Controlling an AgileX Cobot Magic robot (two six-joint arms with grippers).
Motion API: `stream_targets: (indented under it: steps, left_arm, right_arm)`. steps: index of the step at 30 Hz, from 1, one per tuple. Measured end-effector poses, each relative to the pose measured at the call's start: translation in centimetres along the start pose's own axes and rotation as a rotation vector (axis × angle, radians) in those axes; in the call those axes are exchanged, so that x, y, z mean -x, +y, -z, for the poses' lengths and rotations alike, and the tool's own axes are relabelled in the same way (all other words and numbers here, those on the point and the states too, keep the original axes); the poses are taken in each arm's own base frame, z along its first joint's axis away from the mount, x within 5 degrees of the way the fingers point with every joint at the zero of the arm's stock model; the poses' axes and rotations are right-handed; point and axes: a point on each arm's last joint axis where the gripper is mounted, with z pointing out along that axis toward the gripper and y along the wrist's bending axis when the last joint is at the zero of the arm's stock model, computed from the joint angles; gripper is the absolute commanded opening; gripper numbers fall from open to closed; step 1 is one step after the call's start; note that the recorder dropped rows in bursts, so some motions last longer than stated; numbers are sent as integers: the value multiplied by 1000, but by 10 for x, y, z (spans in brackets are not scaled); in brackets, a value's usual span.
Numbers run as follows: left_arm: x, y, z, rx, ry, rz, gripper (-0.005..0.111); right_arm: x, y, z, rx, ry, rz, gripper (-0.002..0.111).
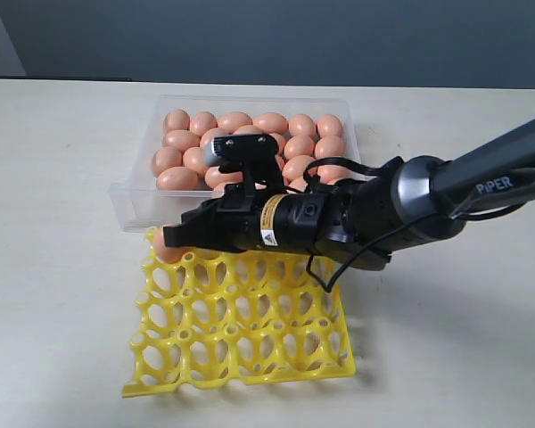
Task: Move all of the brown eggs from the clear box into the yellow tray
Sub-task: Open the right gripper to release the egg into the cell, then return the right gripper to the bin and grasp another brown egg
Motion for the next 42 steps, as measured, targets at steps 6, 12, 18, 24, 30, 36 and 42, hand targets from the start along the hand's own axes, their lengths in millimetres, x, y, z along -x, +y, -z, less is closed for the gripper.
stream_targets:
  steps: [6, 12, 18, 24, 30, 36, 42]
  left_arm:
    - [0, 0, 0, 0, 0, 0, 0]
    - [0, 0, 0, 0, 0, 0, 0]
    - [0, 0, 0, 0, 0, 0, 0]
    - [0, 0, 0, 0, 0, 0, 0]
    - [0, 0, 0, 0, 0, 0, 0]
    - [0, 0, 0, 0, 0, 0, 0]
    - [0, 0, 0, 0, 0, 0, 0]
  right_arm:
    - [48, -21, 15, -213, 3, -9, 2]
    - [117, -18, 30, -423, 11, 135, 25]
    - [149, -15, 24, -504, 83, 231, 36]
    - [141, -35, -3, -482, 286, 223, 36]
    - [129, -61, -21, -371, 506, 224, 61]
    - [130, -74, -31, -356, 550, 299, 60]
    - [116, -86, -43, -380, 603, 333, 58]
